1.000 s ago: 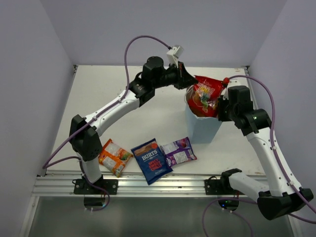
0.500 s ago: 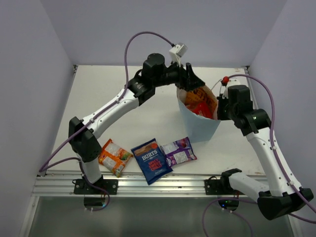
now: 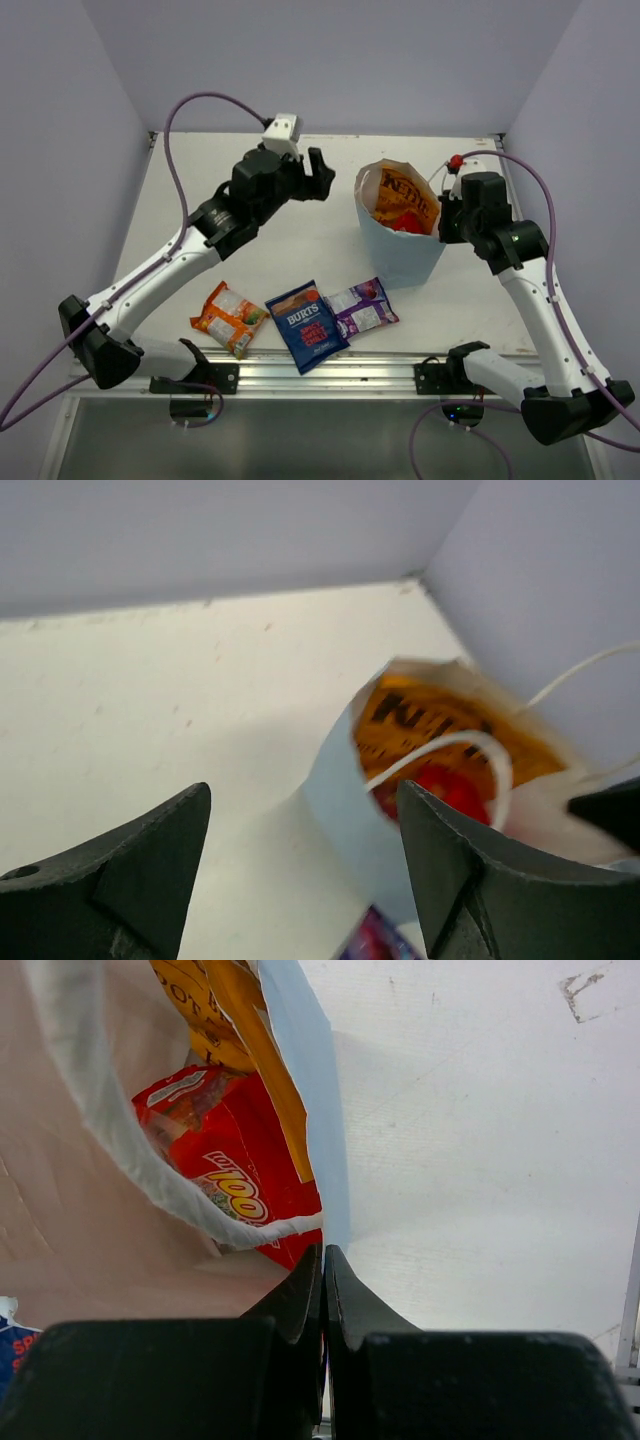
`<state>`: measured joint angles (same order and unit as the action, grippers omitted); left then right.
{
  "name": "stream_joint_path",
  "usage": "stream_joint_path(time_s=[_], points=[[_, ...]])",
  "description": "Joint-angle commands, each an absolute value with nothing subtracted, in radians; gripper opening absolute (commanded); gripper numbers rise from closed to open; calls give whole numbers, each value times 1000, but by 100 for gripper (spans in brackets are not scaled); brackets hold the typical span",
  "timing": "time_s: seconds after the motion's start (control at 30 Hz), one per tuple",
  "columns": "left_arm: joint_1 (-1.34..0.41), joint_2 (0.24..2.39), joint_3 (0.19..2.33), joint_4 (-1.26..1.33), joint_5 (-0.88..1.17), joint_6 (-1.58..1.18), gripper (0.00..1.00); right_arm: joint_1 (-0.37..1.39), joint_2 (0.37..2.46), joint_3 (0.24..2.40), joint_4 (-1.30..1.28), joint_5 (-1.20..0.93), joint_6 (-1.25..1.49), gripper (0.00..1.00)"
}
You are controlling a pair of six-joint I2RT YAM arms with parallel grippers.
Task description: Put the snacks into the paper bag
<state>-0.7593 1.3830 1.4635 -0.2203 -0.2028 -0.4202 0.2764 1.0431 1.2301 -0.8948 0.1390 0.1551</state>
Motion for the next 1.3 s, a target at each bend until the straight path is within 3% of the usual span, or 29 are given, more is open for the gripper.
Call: stream_joint_path(time_s=[0.0, 0.23, 0.97, 1.0, 1.03, 1.2, 1.23, 1.27], points=[[-753, 1359, 1235, -376, -337, -387, 79, 281, 1037, 1229, -847, 114, 147, 0], [-755, 1361, 914, -275, -120, -402, 79, 281, 1039, 1223, -844, 86, 153, 0], [-788, 1566, 807, -299, 60, -440, 76, 281, 1023, 1216, -862, 92, 160, 0], [-790, 1569, 807, -302, 61, -439, 73, 281, 1025, 1216, -862, 94, 160, 0], [-792, 1572, 807, -304, 64, -439, 57, 281, 1026, 1215, -862, 95, 160, 0], [-798, 1598, 807, -313, 86, -433, 15, 281, 1026, 1219, -864, 100, 161, 0], [-799, 1600, 808, -316, 84, -433, 0, 281, 1025, 1220, -864, 100, 163, 0], [-799, 1598, 818, -319, 71, -434, 0, 281, 1025, 1220, -864, 101, 161, 0]])
